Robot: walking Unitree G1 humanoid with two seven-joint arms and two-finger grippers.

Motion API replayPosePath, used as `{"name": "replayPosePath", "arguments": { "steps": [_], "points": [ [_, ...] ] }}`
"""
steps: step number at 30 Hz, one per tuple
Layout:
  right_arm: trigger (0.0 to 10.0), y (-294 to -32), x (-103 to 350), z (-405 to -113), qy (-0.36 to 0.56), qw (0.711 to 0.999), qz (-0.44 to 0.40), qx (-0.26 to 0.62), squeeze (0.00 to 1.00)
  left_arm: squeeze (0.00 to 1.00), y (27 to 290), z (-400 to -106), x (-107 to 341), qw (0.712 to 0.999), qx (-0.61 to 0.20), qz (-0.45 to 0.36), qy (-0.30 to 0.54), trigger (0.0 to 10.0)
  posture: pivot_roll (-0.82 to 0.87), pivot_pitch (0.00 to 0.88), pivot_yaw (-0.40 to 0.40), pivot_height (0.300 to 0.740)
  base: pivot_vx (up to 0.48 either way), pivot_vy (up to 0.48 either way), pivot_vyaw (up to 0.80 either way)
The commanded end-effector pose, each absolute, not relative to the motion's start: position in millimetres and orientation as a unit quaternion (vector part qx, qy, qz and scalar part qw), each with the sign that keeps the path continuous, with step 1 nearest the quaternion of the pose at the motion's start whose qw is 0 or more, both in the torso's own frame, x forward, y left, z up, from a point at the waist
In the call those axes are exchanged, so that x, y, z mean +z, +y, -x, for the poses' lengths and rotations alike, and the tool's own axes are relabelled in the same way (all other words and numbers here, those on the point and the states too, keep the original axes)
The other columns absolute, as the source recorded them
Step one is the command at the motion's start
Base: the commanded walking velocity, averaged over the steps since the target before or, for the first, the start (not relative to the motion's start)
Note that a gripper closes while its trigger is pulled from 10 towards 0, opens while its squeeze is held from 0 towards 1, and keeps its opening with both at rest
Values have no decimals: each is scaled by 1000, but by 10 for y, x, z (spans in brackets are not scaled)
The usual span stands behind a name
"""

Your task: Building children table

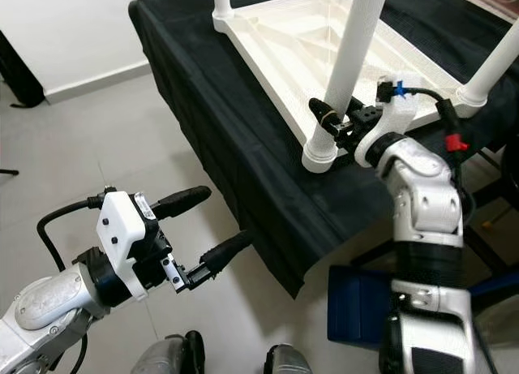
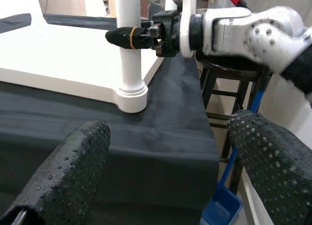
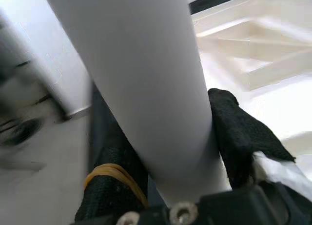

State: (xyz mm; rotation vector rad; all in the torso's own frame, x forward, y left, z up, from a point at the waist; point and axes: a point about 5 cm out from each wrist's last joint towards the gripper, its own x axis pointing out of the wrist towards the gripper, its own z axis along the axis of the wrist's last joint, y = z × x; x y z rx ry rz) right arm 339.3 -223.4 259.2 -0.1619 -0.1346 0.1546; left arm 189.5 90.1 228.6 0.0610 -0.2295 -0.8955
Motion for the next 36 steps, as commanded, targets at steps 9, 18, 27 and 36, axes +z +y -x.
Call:
{"name": "replayPosePath", "arguments": {
  "steps": [9,18,27,36],
  "points": [
    [0,-2203,2371,-3225,-68,981,98,-151,0,0,900,-1905,2289,893,-435,-36,-112,10000,6,209,-23,740,0,0,0],
    [1686,-2058,2306,-3236,-31,991,62,-112,0,0,885,-1902,2284,892,-437,-36,-113,10000,1,204,-16,740,0,0,0],
    [10000,-2002,2498,-3240,-77,995,60,20,1000,0,886,-1928,2275,892,-437,-37,-113,10000,-7,191,-18,740,0,0,0],
    [10000,-2268,2320,-2918,-80,994,40,57,1000,0,991,-2124,2139,913,-396,-42,-94,10000,-40,158,-14,740,0,0,0]
  ]
}}
